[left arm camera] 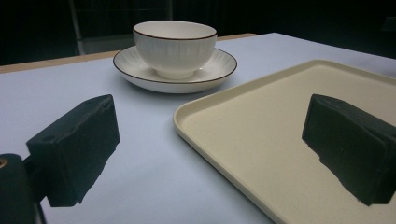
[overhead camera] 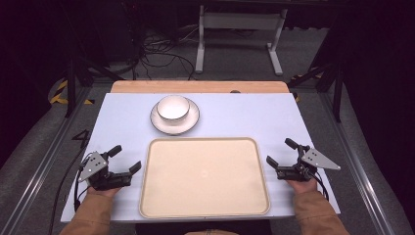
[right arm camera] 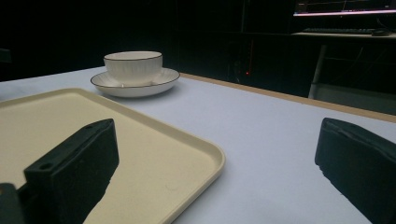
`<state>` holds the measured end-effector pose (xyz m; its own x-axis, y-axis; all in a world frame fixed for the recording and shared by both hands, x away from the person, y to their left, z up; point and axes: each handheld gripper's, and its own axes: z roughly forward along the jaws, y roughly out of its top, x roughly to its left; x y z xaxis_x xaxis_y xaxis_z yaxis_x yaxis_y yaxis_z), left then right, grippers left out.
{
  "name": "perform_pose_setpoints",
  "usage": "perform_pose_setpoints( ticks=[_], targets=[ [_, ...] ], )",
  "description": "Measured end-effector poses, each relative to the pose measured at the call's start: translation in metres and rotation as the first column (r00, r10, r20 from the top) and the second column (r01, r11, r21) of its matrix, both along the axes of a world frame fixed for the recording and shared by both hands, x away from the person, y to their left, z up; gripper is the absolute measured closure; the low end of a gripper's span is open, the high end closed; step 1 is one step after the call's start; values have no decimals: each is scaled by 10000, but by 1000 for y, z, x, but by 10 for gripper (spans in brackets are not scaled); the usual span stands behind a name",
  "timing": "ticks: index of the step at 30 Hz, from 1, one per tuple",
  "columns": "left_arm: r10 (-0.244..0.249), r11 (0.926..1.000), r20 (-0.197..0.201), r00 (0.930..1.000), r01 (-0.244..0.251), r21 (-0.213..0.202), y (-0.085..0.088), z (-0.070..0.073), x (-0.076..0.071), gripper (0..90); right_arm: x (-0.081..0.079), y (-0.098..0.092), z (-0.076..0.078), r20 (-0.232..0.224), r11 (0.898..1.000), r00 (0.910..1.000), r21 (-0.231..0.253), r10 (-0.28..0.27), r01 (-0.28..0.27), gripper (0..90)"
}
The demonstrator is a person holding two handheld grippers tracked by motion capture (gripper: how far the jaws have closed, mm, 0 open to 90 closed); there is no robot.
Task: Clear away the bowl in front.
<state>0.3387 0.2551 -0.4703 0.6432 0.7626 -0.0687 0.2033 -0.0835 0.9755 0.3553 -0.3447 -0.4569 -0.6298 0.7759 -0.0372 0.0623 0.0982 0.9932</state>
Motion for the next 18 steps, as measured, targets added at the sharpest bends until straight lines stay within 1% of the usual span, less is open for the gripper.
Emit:
perform_pose_setpoints(
  ticks=[6, 11, 18],
  targets=[
    [-46, 9999, -31, 10000, 47, 102, -1, 0, 0, 47, 0, -1, 0, 4, 10000, 10000, 28, 17, -17, 2],
    [-85, 10000, -39, 10000, 85, 29, 0, 0, 0, 41, 0, -1, 0, -6, 10000, 10000, 68, 11, -10, 2],
    [-113, 9999, -129, 9999, 114, 84, -1, 1, 1, 39, 1, -1, 0, -8, 10000, 10000, 84, 10, -10, 2]
  ],
)
